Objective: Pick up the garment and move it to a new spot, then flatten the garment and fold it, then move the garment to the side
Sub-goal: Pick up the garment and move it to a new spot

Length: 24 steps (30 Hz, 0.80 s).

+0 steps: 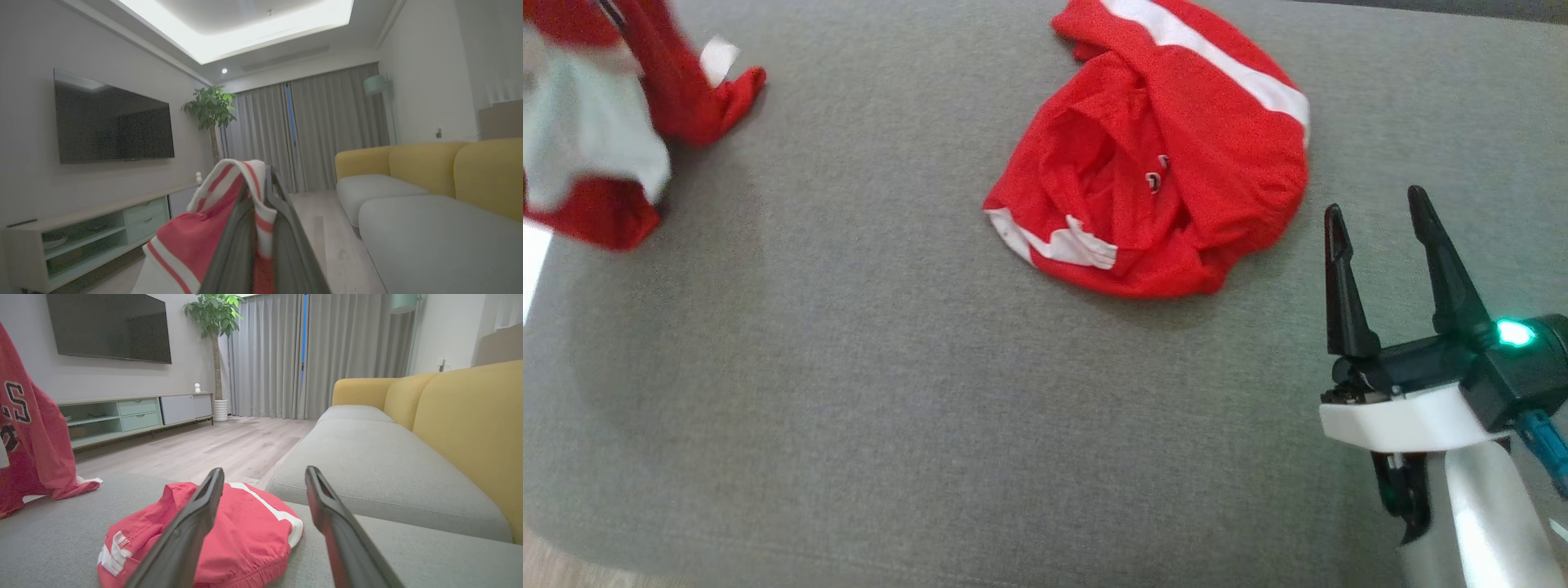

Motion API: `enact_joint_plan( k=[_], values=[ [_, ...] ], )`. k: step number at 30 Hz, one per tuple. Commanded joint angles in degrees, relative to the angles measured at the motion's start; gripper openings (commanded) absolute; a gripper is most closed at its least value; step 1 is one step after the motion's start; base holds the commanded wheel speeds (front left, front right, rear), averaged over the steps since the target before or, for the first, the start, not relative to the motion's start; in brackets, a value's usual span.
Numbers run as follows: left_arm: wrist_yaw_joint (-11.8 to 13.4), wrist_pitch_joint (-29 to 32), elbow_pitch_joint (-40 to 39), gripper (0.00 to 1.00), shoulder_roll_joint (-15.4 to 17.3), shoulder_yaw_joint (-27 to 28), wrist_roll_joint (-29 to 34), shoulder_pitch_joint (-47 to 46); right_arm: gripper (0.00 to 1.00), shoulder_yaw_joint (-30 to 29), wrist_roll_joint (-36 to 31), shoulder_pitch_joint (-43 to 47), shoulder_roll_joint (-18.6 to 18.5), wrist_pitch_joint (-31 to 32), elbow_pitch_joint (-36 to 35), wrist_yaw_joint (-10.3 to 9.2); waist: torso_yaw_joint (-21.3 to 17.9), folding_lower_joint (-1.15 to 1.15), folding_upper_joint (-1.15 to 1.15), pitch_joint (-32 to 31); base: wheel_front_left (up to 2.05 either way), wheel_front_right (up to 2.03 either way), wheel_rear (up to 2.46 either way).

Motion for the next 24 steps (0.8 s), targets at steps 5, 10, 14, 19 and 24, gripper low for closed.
enact_joint_plan(
  k=[5, 10, 14, 19, 24],
  values=[
    [0.92, -0.36, 1.4, 0.0, 2.8, 4.12, -2.07, 7.05, 1.0, 1.86, -0.69, -1.13, -0.37, 0.1, -1.77, -0.05, 1.72, 0.01, 0.0, 1.23, 0.0, 0.0, 0.0],
    [-0.75, -0.69, 6.17, 0.0, -0.36, 4.76, -4.17, 14.23, 1.0, 1.97, -0.62, -1.15, -0.52, 0.1, -1.62, -0.05, 1.32, 0.01, 0.0, 1.48, 0.0, 0.0, 0.0],
    [-0.67, -0.77, 10.11, 0.0, -2.16, 4.07, -2.48, 17.64, 1.0, 1.15, 0.68, -0.76, -0.44, 0.1, -1.52, -0.05, 0.57, 0.01, 0.0, 1.39, 0.0, 0.0, 0.0],
    [0.54, -0.79, 10.67, 1.0, -3.7, 4.46, 1.02, 19.66, 1.0, 0.88, 1.07, -1.16, -0.35, 0.1, -1.58, -0.05, -1.02, 0.01, 0.0, 0.41, 0.0, 0.0, 0.0],
    [2.03, -0.8, 3.22, 1.0, -7.59, 8.44, 3.56, 23.35, 1.0, 0.7, 1.06, 0.34, -0.25, 0.1, -0.51, -0.05, -2.66, 0.01, 0.0, -3.55, 0.0, 0.0, 0.0]
  ],
)
